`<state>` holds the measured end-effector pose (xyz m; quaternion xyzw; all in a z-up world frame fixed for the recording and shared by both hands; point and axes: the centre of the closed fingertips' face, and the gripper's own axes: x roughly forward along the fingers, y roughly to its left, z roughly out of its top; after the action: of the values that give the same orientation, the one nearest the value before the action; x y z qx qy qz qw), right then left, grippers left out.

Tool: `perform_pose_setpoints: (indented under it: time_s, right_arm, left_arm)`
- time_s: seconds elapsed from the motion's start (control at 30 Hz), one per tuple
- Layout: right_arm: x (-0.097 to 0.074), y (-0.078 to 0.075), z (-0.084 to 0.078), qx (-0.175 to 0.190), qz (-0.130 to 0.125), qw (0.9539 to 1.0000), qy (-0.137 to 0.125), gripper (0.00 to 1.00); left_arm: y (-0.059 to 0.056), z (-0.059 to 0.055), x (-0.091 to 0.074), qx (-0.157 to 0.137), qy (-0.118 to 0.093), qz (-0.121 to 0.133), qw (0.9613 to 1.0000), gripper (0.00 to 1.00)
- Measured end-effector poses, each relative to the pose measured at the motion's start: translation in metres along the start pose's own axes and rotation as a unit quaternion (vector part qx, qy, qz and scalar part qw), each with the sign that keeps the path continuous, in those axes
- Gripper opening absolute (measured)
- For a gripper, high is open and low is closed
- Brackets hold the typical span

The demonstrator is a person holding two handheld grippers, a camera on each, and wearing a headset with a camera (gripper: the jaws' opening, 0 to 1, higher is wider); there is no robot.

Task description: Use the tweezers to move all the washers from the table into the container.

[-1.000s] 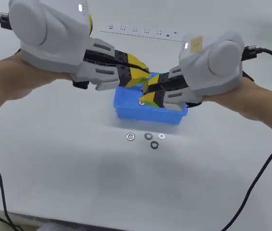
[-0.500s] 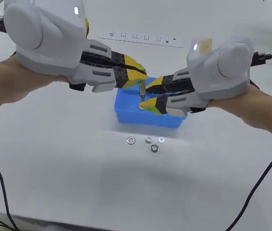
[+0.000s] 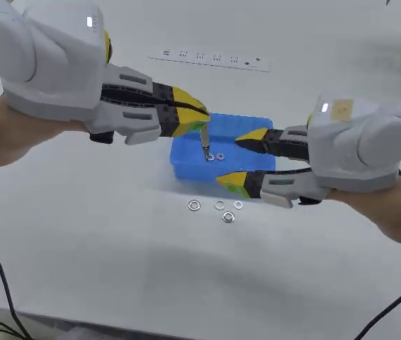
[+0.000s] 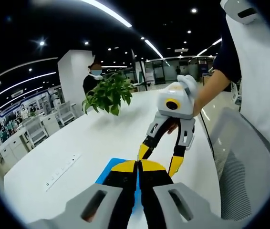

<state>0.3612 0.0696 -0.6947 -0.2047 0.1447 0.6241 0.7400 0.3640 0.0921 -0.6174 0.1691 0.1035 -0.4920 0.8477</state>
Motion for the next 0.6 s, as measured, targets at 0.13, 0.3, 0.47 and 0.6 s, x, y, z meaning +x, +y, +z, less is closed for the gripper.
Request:
perform_pose_setpoints:
  time_s: [0.13, 0.3, 0.47, 0.6]
  right_arm:
    - [-0.015, 0.007, -0.016, -0.003, -0.007, 0.9999, 0.013, 0.46]
    - [-0.034, 0.008, -0.029, 0.024, -0.020, 0.9995, 0.002, 0.57]
    - [-0.041, 0.015, -0.043, 0.032, -0.021, 0.9991, 0.015, 0.65]
    - [-0.042, 0.020, -0.048, 0.038, -0.019, 0.9990, 0.017, 0.73]
  left_arm:
    - [-0.006, 0.001, -0.006, -0.006, -0.006, -0.001, 1.0000, 0.04]
    - [-0.010, -0.007, -0.012, -0.009, -0.003, 0.003, 0.9999, 0.04]
    - [-0.021, -0.021, -0.009, -0.020, 0.002, -0.004, 0.9998, 0.04]
    - [-0.026, -0.031, -0.006, -0.020, 0.007, -0.010, 0.9997, 0.04]
